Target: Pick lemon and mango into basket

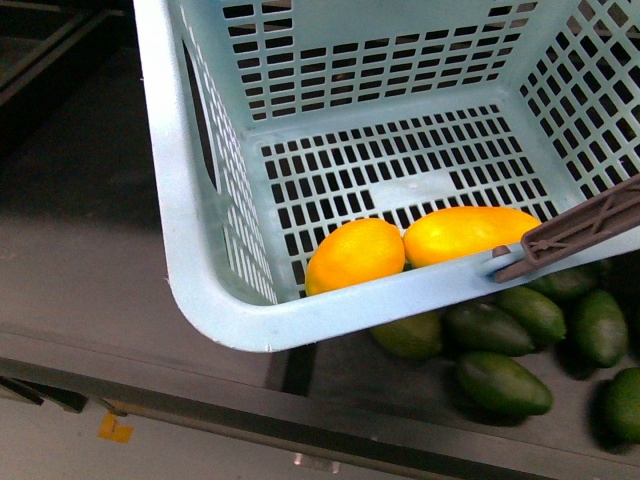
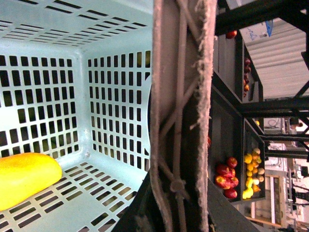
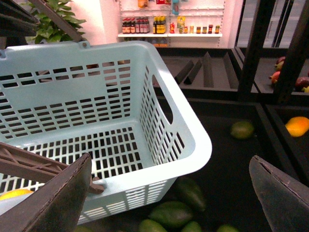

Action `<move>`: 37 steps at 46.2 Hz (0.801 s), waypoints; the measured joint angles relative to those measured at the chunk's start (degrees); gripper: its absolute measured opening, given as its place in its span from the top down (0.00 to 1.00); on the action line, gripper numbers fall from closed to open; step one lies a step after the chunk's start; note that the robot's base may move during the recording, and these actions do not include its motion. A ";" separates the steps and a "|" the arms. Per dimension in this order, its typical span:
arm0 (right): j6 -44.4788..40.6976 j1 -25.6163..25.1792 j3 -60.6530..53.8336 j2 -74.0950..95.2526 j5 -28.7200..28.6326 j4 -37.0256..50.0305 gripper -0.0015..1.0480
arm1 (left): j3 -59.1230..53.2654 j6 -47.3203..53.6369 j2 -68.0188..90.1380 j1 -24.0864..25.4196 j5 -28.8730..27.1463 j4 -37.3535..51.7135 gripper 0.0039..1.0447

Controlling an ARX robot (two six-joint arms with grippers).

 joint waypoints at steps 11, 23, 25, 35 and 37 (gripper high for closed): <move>0.00 0.00 0.00 0.02 0.00 0.00 0.08 | 0.00 -0.11 0.00 0.07 -0.07 0.00 0.94; 0.00 -0.11 -0.02 0.04 -0.39 0.00 0.08 | 0.00 1.09 -0.02 1.03 -1.81 0.00 0.94; 0.00 -0.11 -0.02 0.04 -0.37 0.00 0.08 | 0.00 1.75 0.00 1.03 -1.81 0.00 0.94; 0.00 -0.11 0.00 0.04 -0.35 0.00 0.08 | 0.00 0.68 0.00 0.57 -0.52 0.00 0.94; 0.00 -0.11 -0.02 0.04 -0.33 0.00 0.08 | 0.31 -1.03 0.04 -0.24 -4.63 -0.90 0.94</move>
